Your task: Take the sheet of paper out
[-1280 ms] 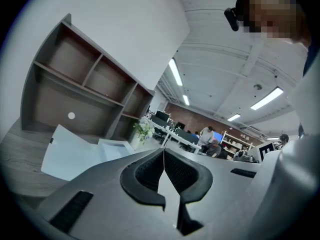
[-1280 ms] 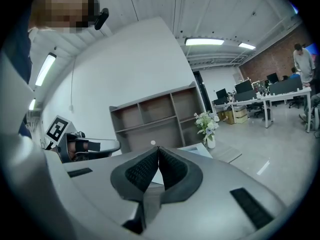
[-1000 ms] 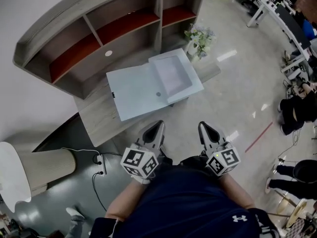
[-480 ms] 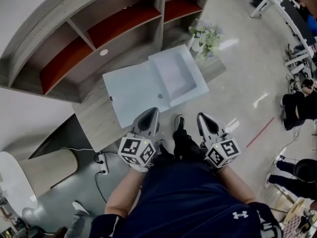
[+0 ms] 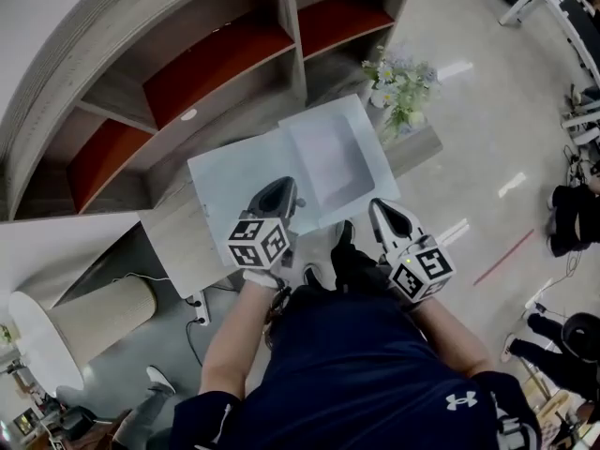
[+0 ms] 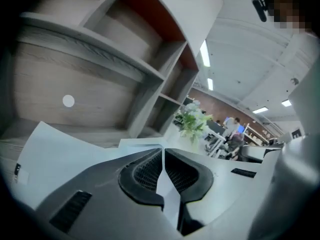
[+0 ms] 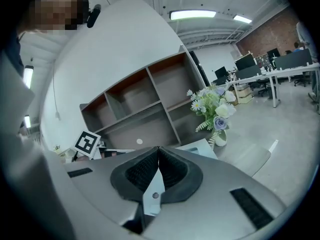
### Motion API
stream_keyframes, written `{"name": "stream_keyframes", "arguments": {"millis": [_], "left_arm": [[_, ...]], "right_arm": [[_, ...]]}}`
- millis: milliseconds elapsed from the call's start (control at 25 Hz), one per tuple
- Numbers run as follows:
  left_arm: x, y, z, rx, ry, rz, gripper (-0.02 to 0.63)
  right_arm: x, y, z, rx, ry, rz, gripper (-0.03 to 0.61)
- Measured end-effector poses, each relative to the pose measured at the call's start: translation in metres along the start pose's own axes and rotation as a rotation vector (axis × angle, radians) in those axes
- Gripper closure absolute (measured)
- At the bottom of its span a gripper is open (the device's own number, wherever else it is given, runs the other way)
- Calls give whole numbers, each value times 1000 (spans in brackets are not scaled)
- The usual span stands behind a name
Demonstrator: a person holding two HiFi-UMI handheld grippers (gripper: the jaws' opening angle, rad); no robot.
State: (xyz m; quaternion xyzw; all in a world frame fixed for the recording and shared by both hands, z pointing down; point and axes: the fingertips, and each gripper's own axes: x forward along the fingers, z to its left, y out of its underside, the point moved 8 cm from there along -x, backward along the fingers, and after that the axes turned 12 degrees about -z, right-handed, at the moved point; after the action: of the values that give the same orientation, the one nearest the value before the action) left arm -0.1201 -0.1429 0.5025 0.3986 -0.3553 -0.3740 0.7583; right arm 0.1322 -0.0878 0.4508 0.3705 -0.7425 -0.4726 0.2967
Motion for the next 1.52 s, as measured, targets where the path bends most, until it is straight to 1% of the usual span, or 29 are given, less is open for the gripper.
{"name": "stream_keyframes", "arguments": {"millis": [120, 240, 280, 400, 440, 480, 560, 640, 720, 880, 960, 1120, 1200, 1240, 1280, 1360, 1400, 1440, 1520], "left_arm": [[39, 15, 27, -49, -63, 59, 595], [73, 34, 49, -138, -77, 107, 585], [83, 40, 55, -159, -85, 123, 563], [109, 56, 74, -213, -118, 181, 454], [117, 61, 80, -227, -129, 200, 425], [124, 64, 86, -232, -142, 216, 409], [136, 68, 96, -220, -168, 241, 398], [149, 68, 103, -192, -187, 259, 381], [162, 68, 106, -156, -195, 279, 345], [184, 73, 105, -76, -197, 327, 331], [189, 78, 102, -65, -197, 343, 331], [193, 87, 96, -71, -198, 363, 331], [195, 88, 93, -83, -183, 366, 333], [195, 88, 90, -104, -162, 367, 337], [196, 89, 86, -135, -129, 367, 346], [196, 92, 76, -212, -29, 375, 381], [196, 95, 72, -243, 21, 390, 400], [195, 98, 70, -260, 49, 411, 402], [190, 106, 72, -284, 48, 451, 415]], "right_arm": [[13, 1, -26, 17, 7, 27, 565], [23, 2, -48, 24, 8, 45, 565], [26, 3, -54, 28, 7, 51, 563], [35, 5, -68, 41, -1, 71, 565], [38, 6, -71, 46, -4, 79, 565], [40, 7, -74, 51, -6, 86, 565], [43, 9, -78, 59, -11, 97, 565], [46, 11, -81, 65, -16, 108, 563], [47, 13, -83, 72, -21, 115, 563], [49, 19, -86, 86, -32, 133, 565], [47, 23, -85, 101, -31, 143, 564], [40, 32, -84, 142, -29, 155, 565], [39, 35, -84, 156, -29, 161, 564], [38, 36, -84, 161, -30, 165, 565], [37, 37, -84, 166, -30, 171, 565], [37, 38, -85, 179, -31, 183, 565], [37, 39, -85, 191, -30, 188, 565], [37, 40, -86, 204, -27, 192, 563], [37, 41, -88, 220, -20, 195, 565]]}}
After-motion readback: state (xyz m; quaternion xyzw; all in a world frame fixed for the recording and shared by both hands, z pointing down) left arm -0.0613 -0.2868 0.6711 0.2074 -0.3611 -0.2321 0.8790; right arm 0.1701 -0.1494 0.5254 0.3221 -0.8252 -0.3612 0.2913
